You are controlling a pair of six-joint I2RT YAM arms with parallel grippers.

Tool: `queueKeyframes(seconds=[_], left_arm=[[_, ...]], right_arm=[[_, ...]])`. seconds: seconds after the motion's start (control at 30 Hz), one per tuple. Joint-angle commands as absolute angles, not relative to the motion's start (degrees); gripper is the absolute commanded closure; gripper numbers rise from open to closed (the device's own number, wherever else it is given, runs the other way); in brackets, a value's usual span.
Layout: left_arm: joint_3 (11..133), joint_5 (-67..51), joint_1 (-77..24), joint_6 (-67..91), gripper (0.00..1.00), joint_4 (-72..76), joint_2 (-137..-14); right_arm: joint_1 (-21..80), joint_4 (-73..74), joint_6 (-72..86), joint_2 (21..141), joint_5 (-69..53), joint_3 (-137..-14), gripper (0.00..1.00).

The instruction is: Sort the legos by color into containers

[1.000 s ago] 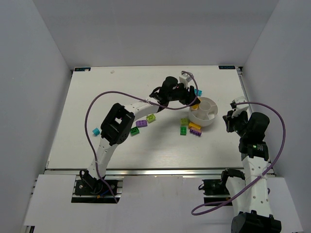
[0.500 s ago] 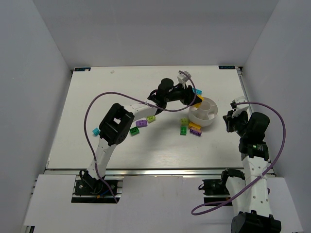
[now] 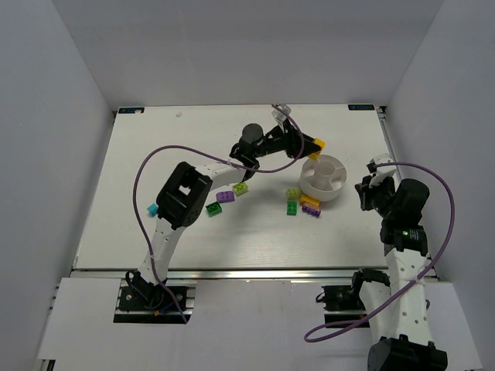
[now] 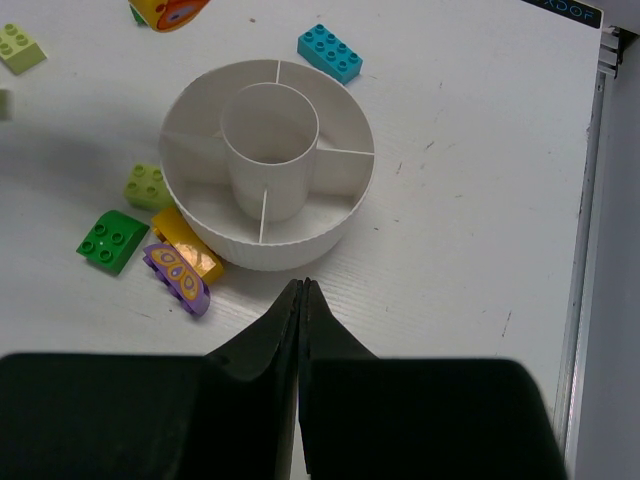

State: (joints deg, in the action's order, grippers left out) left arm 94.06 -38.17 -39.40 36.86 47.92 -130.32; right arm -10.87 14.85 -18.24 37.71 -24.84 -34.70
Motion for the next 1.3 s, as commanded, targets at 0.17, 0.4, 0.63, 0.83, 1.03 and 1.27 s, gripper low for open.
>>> queueKeyframes(seconds=[0.17,0.4,0.63,0.83,1.03,1.27], left_arm=[[93.2,-38.8,-38.2,44.2,0.52,58.4,-133.3],[93.8,-38.7,-37.7,47.6,0.52,61.0,-136.7],[94.3,-38.7,-37.7,48.5,0.51,61.7,-138.3],[95.3,-38.1,-37.7,49.1,0.51,62.0,-139.7],[96.7,-38.0,-38.2,50.0,0.51,61.6,-141.2],[97.7,-37.5,-38.2,51.0,0.5,61.9,-142.4]], right_arm=[[-11.3,13.4,-18.5,38.0,-25.9,-34.4,1.0],[-11.6,13.3,-18.6,38.2,-26.0,-34.3,1.0],[-12.0,13.3,-18.6,38.1,-26.3,-34.3,1.0],[-12.0,13.4,-18.6,38.1,-26.3,-34.4,1.0],[-12.0,13.5,-18.5,38.0,-26.5,-34.4,1.0],[-12.1,13.6,-18.6,38.0,-26.6,-34.5,1.0]])
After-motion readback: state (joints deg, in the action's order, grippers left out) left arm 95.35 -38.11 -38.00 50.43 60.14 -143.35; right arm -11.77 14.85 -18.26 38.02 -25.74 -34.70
